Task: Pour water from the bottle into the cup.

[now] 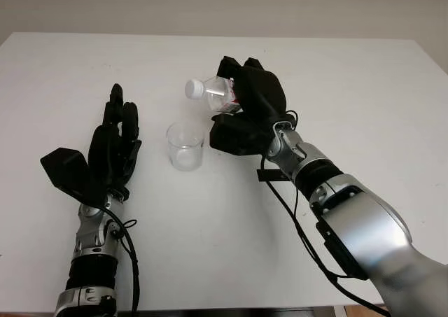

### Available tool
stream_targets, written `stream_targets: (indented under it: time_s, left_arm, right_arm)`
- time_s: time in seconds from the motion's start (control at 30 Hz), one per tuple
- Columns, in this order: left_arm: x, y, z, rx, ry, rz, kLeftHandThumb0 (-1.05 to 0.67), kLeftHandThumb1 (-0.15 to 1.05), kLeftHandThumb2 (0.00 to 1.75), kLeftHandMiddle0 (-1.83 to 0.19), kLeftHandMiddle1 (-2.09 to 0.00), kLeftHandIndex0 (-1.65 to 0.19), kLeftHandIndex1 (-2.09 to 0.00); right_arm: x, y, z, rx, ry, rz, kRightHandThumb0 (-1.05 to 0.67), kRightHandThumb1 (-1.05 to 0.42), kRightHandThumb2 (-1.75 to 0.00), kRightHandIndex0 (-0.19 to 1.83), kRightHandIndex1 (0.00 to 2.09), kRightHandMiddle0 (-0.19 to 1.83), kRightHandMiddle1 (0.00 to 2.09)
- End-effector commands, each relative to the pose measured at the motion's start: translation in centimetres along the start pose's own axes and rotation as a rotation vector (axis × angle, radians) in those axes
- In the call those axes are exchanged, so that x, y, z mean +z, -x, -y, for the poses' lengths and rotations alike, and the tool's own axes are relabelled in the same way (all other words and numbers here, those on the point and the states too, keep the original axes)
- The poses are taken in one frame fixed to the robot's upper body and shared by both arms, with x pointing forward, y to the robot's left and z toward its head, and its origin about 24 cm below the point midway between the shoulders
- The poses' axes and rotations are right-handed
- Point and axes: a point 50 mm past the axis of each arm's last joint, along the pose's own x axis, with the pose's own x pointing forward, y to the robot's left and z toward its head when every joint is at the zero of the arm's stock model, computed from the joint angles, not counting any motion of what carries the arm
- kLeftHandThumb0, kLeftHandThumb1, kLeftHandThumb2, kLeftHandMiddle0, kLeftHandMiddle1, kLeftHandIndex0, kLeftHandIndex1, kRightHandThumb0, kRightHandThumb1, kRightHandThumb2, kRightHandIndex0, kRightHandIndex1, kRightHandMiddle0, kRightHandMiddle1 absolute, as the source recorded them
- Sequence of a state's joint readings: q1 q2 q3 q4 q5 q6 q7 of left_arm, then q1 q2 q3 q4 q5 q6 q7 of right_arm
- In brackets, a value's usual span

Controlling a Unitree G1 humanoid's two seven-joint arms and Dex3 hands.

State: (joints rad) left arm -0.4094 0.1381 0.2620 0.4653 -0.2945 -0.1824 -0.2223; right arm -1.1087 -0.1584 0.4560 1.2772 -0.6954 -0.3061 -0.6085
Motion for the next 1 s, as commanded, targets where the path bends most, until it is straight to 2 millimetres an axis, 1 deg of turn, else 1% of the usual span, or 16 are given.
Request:
stream_targets:
  time_s: [0.0,0.13,0.3,0.4,0.63,0.87,0.9,0.97]
  left_arm:
    - [0.4,-0.4,0.2,-0.005,0.0,0.018,-0.7,1.05,0.54,0.08,-0.06,0.11,-0.05]
    - [0.4,-0.3,0.1,-0.008,-0.005,0.017,-0.7,1.05,0.54,0.08,-0.06,0.11,-0.05]
    - [0.4,-0.3,0.1,-0.01,0.001,0.016,-0.7,1.05,0.54,0.08,-0.05,0.11,-0.05]
    - [0.3,-0.2,0.1,-0.015,-0.002,0.016,-0.69,1.05,0.54,0.09,-0.05,0.12,-0.05]
    - [0.2,-0.2,0.2,-0.013,-0.002,0.012,-0.69,1.05,0.55,0.09,-0.05,0.12,-0.05]
    - [0.0,0.0,0.3,-0.007,0.002,0.015,-0.68,1.05,0.56,0.08,-0.05,0.11,-0.05]
    - [0.0,0.0,0.3,-0.009,-0.001,0.014,-0.68,1.05,0.57,0.09,-0.05,0.12,-0.05]
    - [0.0,0.0,0.3,-0.009,-0.004,0.011,-0.68,1.05,0.57,0.09,-0.05,0.12,-0.05]
  right_arm:
    - [0.3,-0.7,1.1,-0.043,0.033,0.041,-0.16,-0.84,-0.36,1.33,2.09,0.78,2.09]
    - [0.2,-0.6,1.2,-0.049,0.086,0.073,-0.17,-0.84,-0.37,1.35,2.09,0.73,2.09]
    - [0.2,-0.5,1.2,-0.077,0.189,0.126,-0.2,-0.88,-0.27,1.31,2.09,0.62,2.09]
    - [0.3,-0.5,1.3,-0.09,0.231,0.153,-0.21,-0.91,-0.21,1.25,2.09,0.6,2.09]
    - [0.8,-0.5,1.2,-0.11,0.305,0.213,-0.25,-0.96,-0.13,1.11,2.09,0.57,2.09]
    - [1.3,-0.5,1.2,-0.148,0.365,0.27,-0.24,-0.95,-0.1,1.1,2.09,0.58,2.09]
    - [1.4,-0.5,1.3,-0.156,0.375,0.281,-0.26,-0.94,-0.08,1.12,2.09,0.51,2.09]
    - [1.5,-0.5,1.3,-0.167,0.382,0.3,-0.28,-0.92,-0.07,1.12,2.09,0.47,2.09]
